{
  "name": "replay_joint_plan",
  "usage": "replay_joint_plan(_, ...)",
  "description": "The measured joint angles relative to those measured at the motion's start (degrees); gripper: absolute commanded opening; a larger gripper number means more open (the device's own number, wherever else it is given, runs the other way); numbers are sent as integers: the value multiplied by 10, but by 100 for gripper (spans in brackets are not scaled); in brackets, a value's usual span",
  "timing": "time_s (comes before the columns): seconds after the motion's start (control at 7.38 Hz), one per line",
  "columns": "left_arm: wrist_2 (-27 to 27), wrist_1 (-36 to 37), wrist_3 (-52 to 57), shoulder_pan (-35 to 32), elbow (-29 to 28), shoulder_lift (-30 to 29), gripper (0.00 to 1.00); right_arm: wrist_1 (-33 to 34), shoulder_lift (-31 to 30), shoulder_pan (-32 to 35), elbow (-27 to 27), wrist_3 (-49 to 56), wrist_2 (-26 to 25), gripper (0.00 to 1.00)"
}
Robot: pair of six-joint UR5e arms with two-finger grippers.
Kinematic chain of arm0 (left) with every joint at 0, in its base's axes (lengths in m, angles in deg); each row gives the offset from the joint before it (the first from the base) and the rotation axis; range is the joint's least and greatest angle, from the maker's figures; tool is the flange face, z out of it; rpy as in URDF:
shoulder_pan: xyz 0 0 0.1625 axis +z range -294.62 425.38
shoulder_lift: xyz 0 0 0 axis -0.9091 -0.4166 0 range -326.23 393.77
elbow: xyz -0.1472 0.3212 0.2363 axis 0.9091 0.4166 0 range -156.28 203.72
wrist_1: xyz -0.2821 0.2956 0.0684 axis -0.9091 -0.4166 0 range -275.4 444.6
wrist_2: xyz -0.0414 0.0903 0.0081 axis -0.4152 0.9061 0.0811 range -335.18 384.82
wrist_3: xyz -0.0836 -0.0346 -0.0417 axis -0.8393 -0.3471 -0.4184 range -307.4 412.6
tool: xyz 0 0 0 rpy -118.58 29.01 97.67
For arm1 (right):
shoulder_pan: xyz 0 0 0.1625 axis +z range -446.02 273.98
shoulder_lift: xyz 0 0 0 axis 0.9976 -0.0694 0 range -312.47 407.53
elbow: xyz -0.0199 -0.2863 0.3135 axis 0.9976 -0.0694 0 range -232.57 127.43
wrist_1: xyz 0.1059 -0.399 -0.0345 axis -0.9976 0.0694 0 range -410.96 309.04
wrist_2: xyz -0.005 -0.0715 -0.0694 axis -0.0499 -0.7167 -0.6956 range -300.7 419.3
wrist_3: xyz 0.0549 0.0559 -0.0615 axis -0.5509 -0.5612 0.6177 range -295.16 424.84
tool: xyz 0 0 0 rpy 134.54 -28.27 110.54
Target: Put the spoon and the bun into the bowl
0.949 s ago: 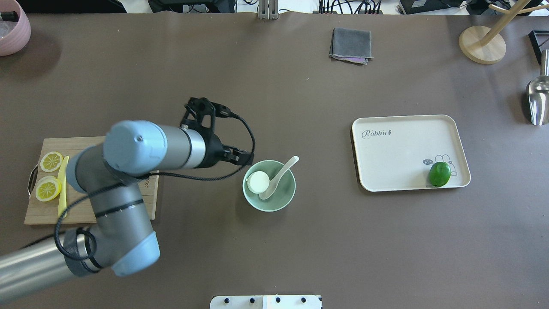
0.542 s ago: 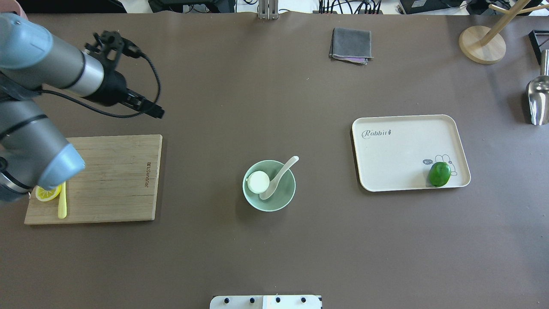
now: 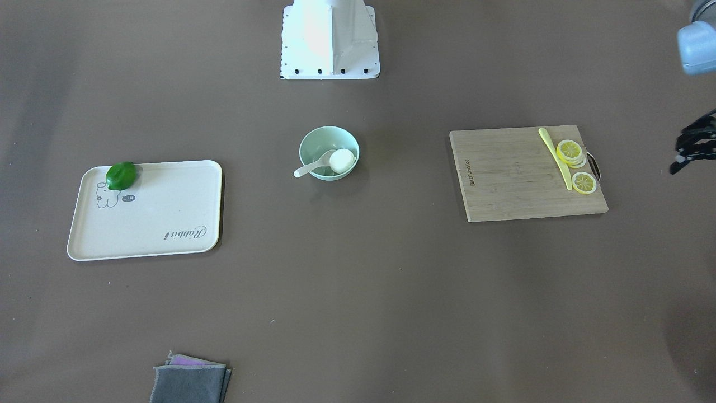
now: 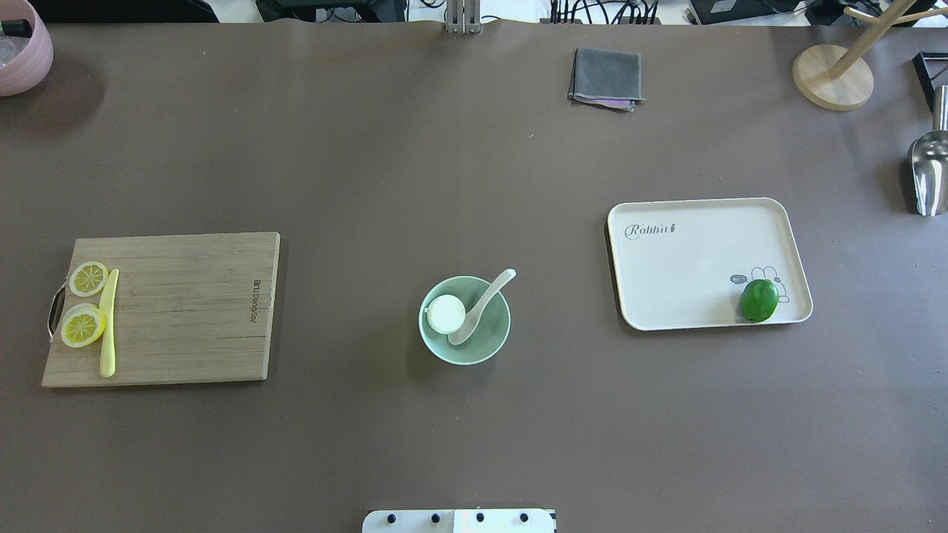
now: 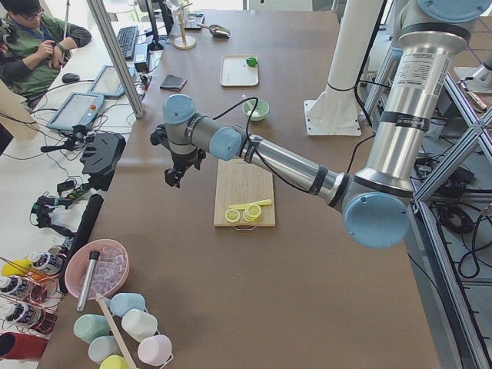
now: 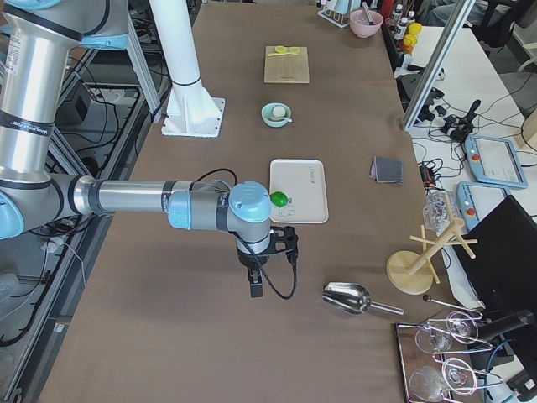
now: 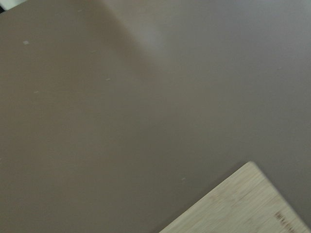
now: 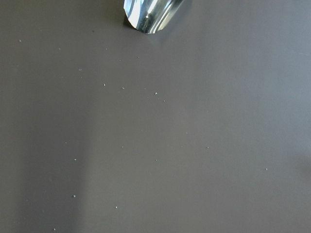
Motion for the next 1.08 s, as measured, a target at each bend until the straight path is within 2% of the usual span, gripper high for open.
replay_joint_plan(0.14, -1, 19, 61, -38, -16, 35, 98, 0, 0, 0, -5, 0, -1, 100)
replay_joint_plan(0.27, 2, 8, 84, -66, -45, 71, 98, 0, 0, 1, -9, -1, -2, 100)
replay_joint_plan(0.54, 8, -54, 88, -116, -114, 97, 98, -1, 1, 1, -13, -2, -3, 100)
replay_joint_plan(1.08, 11, -76, 80, -136, -121, 107, 98, -1, 3, 1, -14, -3, -1, 100)
